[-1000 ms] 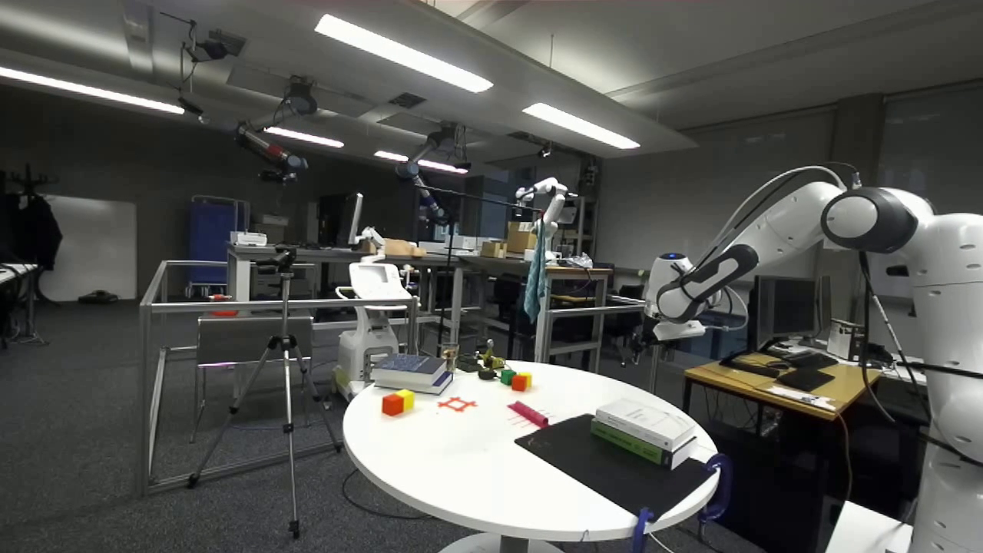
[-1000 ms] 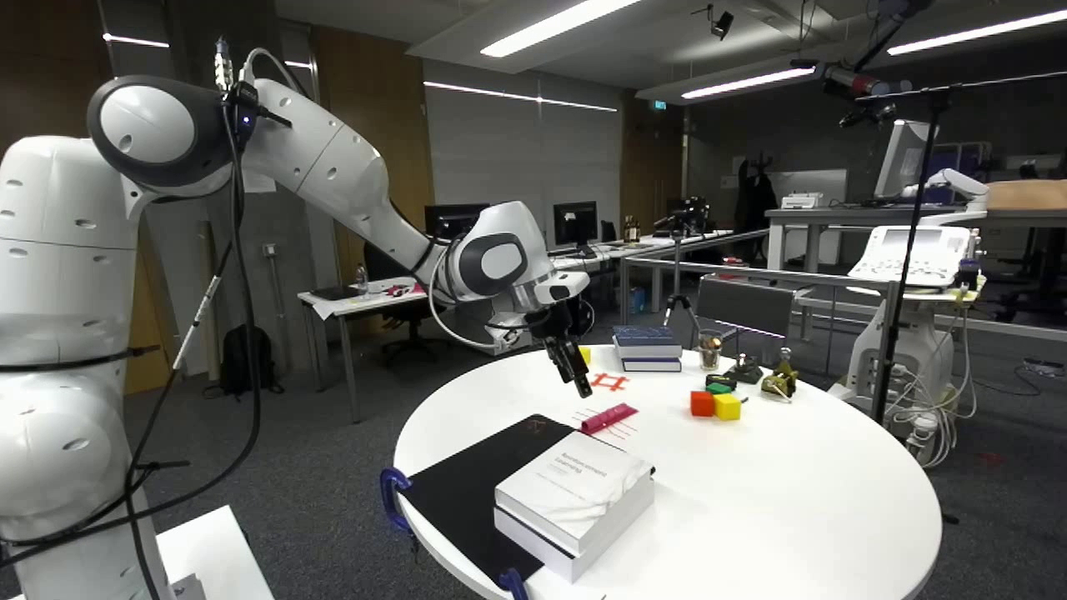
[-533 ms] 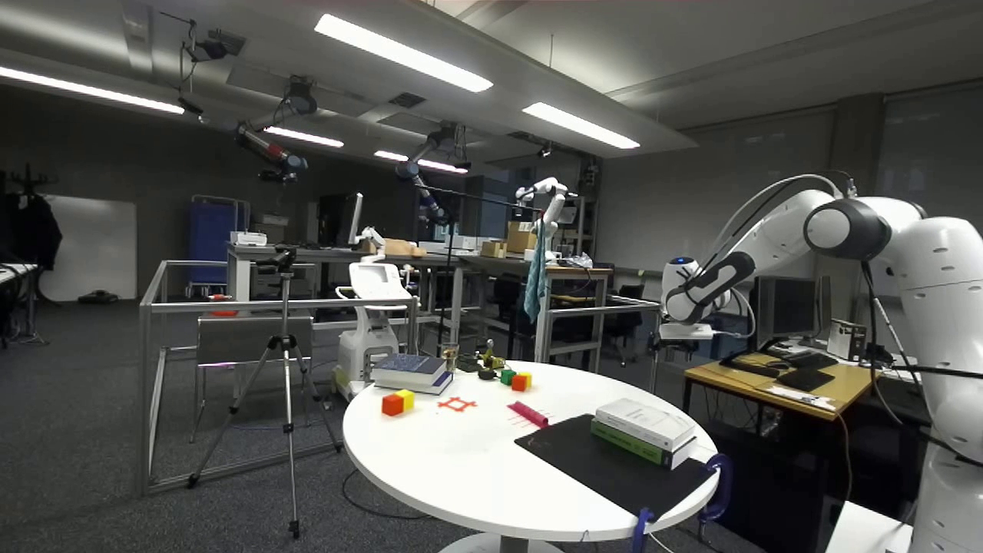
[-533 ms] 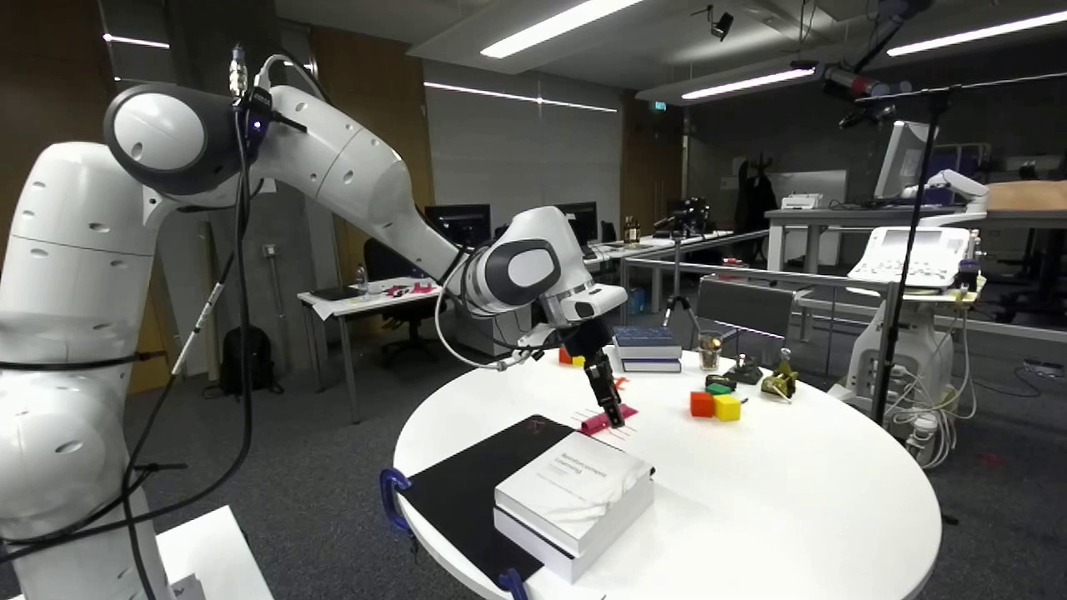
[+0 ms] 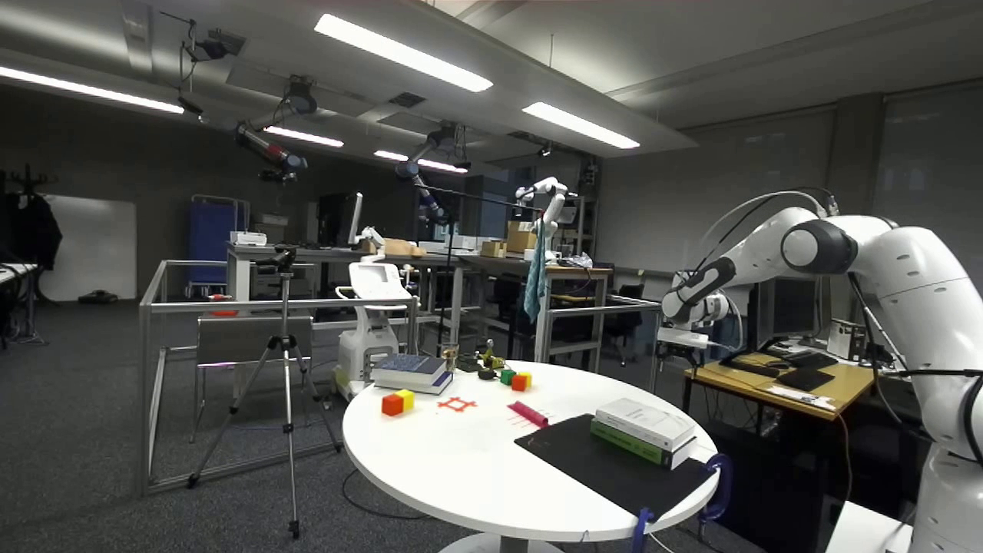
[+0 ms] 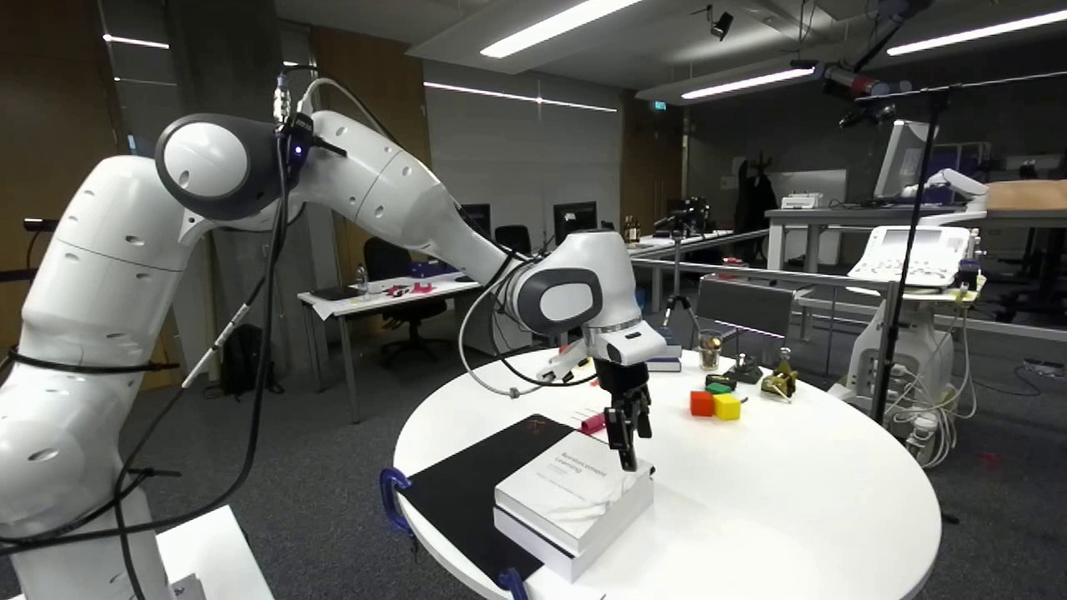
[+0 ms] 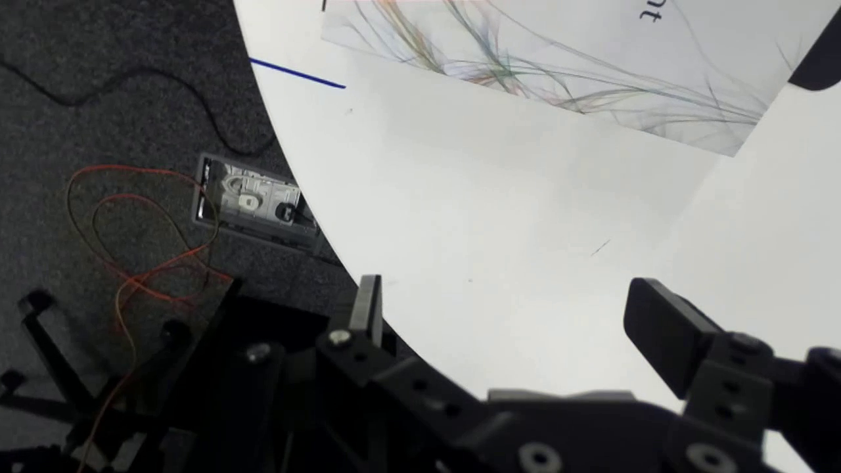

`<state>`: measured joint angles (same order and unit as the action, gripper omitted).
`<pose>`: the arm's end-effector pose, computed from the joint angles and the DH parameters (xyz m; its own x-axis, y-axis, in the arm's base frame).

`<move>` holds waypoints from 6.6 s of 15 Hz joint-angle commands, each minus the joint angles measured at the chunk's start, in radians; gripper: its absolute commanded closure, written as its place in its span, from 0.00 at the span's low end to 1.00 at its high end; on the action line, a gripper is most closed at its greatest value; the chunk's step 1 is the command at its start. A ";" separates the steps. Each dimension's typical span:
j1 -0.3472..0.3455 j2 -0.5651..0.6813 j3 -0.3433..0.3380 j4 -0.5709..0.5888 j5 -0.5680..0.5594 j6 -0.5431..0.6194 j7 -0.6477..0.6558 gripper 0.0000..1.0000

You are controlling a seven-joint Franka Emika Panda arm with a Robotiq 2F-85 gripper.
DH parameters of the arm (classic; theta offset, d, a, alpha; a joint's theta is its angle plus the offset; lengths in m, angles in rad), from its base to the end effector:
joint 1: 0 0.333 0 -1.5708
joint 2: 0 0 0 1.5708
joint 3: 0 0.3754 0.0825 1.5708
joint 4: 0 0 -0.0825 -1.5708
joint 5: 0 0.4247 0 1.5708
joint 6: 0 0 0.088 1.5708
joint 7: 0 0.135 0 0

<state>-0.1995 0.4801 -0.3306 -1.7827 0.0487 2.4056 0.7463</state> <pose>0.6445 -0.3494 0.3158 0.2947 -0.9347 0.1989 -0.9513 -0.3066 -0.0314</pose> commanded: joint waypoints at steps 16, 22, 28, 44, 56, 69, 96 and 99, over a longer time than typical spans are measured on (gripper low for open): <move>-0.005 0.107 -0.003 0.098 0.085 0.052 0.146 0.00; -0.008 0.173 0.007 0.109 0.081 0.104 0.268 0.00; -0.039 0.258 0.044 0.164 0.112 0.089 0.242 0.00; -0.052 0.386 0.074 0.241 0.144 0.086 0.118 0.00; 0.005 0.368 0.069 0.203 0.143 0.101 0.139 0.00; 0.021 0.344 0.045 0.154 0.139 0.033 0.259 0.00; 0.099 0.267 0.063 0.042 0.118 0.038 0.246 0.00; 0.127 0.250 0.057 0.015 0.111 0.037 0.260 0.00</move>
<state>-0.1098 0.7969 -0.2725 -1.6791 0.1783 2.4614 0.9868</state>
